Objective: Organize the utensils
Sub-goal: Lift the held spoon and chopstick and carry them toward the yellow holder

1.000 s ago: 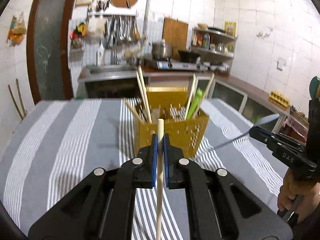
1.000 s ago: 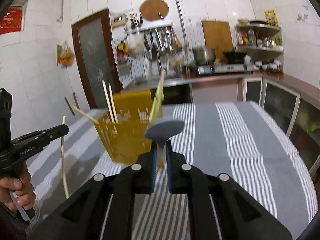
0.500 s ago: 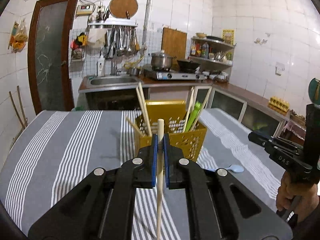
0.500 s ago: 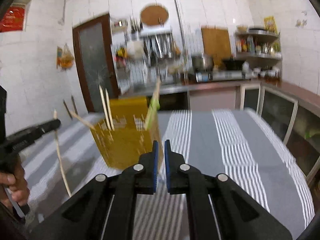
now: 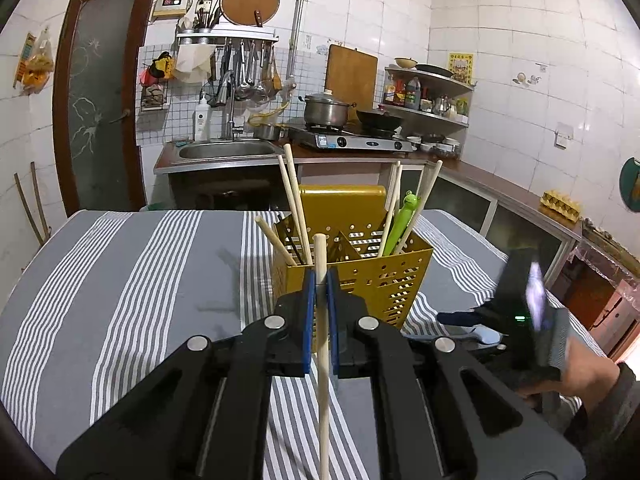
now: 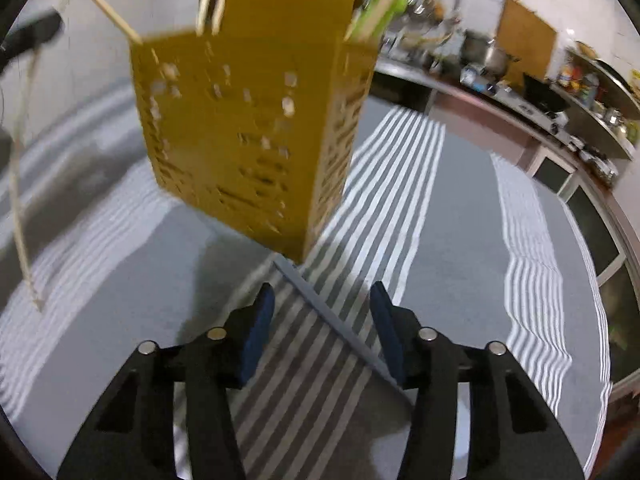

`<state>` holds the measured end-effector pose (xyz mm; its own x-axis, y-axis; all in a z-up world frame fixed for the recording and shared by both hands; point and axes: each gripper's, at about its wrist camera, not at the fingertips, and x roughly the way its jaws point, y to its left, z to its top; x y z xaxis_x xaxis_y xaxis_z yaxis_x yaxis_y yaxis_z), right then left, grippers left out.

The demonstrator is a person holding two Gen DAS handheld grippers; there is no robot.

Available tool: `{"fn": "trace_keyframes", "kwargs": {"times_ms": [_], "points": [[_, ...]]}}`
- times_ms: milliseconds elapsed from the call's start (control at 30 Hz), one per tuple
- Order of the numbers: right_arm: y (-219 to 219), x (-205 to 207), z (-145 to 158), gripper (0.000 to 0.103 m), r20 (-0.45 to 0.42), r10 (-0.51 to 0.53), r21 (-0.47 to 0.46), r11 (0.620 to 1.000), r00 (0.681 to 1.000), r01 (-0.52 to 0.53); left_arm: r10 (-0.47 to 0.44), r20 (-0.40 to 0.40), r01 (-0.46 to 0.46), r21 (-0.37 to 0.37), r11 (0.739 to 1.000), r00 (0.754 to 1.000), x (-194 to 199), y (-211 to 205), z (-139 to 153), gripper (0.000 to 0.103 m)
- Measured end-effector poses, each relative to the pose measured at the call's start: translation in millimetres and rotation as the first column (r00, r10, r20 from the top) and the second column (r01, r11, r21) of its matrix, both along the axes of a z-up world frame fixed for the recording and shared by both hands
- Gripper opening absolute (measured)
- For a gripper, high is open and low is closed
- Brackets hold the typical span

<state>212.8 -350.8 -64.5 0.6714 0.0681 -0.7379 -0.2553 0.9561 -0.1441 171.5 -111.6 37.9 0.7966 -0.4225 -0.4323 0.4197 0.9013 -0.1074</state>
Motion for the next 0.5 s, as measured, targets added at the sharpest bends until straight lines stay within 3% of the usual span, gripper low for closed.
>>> {"fn": "trace_keyframes", "kwargs": {"times_ms": [33,100,167,267,367,500], "points": [[-0.7,7.2,-6.0,0.043,-0.046,0.012,0.002,1.0,0.999,-0.012,-0.002,0.0,0.002,0.001,1.0,1.0,0.0,-0.5,-0.4,0.005],[-2.8,12.2,-6.6,0.041,-0.056,0.019,0.001,1.0,0.998,-0.019,-0.007,0.004,0.007,0.008,1.0,1.0,0.6,-1.3,-1.0,0.005],[0.1,13.8,-5.6,0.023,-0.07,0.017,-0.011,1.0,0.997,-0.017,-0.008,0.004,0.008,0.011,1.0,1.0,2.0,-1.8,-2.6,0.005],[8.8,8.8,-3.2,0.012,-0.072,0.012,-0.043,0.999,0.997,-0.015,-0.007,0.0,0.007,0.008,1.0,1.0,3.1,-0.8,-3.3,0.005],[8.4,-4.7,7.8,0.007,-0.013,-0.029,-0.058,0.998,0.999,0.028,-0.008,0.002,0.008,0.006,1.0,1.0,2.1,-0.5,-1.5,0.005],[-0.8,-35.7,43.5,0.007,0.12,-0.061,0.029,0.998,0.991,0.058,-0.018,0.018,0.018,0.012,1.0,1.0,-2.2,-0.7,3.1,0.005]]}}
